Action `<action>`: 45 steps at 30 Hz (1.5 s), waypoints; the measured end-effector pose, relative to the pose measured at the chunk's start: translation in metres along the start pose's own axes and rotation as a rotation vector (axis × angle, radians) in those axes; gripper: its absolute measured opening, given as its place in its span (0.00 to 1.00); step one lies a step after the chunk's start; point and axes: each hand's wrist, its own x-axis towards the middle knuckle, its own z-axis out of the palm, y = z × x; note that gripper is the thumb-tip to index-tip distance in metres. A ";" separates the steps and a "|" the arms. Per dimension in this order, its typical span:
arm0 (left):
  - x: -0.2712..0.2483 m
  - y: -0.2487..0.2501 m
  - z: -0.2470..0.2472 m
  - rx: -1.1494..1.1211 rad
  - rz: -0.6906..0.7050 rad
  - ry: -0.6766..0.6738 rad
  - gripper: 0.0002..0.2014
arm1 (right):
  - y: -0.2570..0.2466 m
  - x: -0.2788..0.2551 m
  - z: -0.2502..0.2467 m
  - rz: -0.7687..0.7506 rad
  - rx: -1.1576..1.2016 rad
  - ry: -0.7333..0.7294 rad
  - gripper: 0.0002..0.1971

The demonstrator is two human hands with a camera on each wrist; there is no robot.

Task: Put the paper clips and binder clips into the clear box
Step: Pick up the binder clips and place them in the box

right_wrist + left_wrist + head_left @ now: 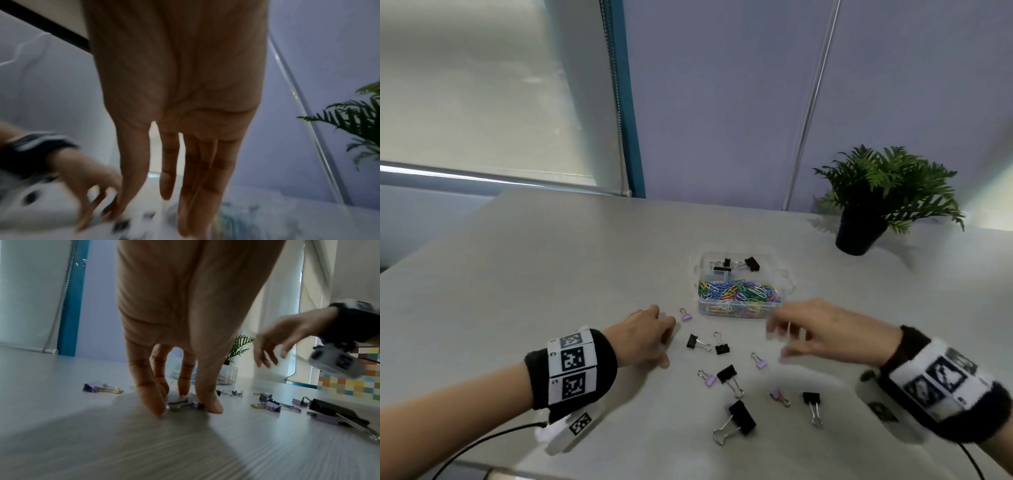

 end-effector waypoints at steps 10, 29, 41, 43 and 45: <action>0.006 -0.002 0.000 -0.011 0.118 -0.040 0.12 | -0.067 -0.003 0.069 -0.234 -0.112 -0.168 0.18; -0.003 -0.054 -0.047 -0.124 -0.001 0.044 0.14 | 0.042 0.124 -0.025 0.257 0.077 0.298 0.15; 0.017 -0.056 -0.022 0.073 0.006 0.005 0.12 | 0.008 -0.014 0.019 -0.019 -0.093 -0.144 0.20; 0.020 -0.057 -0.021 0.078 -0.007 0.005 0.12 | 0.011 -0.023 0.036 0.017 -0.127 -0.217 0.21; 0.021 -0.058 -0.020 0.083 -0.023 0.013 0.11 | 0.015 -0.025 0.048 0.020 -0.056 -0.211 0.17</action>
